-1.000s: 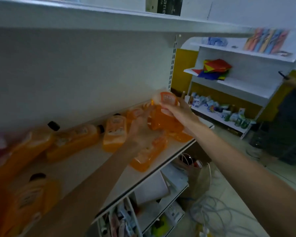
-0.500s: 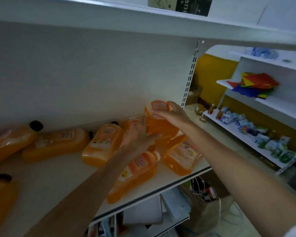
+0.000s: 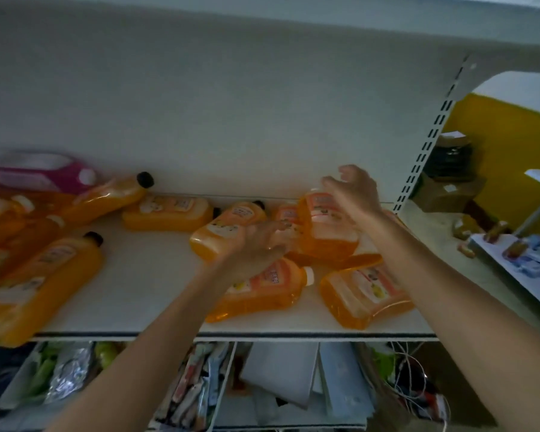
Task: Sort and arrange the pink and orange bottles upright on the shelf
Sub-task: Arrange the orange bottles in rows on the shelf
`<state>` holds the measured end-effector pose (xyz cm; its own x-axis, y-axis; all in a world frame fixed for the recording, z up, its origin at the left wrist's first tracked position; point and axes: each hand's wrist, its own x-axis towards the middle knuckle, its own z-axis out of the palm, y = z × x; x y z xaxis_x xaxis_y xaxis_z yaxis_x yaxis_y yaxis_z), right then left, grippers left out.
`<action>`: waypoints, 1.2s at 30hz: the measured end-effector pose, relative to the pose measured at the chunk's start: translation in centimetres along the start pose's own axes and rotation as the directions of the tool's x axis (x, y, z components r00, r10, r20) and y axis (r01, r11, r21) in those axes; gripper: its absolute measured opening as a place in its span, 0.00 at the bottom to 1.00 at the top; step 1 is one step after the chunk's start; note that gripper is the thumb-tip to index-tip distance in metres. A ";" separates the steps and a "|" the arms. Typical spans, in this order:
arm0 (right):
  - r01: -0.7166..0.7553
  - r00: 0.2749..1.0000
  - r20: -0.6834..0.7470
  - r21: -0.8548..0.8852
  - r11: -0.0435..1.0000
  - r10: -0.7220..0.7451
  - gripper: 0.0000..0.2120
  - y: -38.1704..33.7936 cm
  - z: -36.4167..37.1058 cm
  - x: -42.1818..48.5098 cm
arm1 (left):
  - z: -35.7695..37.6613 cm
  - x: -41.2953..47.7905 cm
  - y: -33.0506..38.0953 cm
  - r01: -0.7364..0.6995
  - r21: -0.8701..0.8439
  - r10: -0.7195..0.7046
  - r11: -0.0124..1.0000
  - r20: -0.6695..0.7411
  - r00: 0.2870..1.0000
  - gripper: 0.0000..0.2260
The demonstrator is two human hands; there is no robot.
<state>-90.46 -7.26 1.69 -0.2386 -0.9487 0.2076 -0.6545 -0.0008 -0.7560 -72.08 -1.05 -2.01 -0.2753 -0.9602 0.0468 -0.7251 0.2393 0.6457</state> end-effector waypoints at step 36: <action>0.148 0.686 0.684 0.206 0.967 -0.250 0.33 -26.6 31.8 -13.6 | -24.3 -19.0 -27.5 0.456 -0.280 -0.529 0.845 -0.563 0.635 0.25</action>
<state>-47.00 -4.37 -0.80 0.4905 -0.8664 -0.0930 -0.5208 -0.2059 -0.8285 -31.57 7.10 -2.12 0.5644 -0.8172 0.1168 -0.5611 -0.2760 0.7804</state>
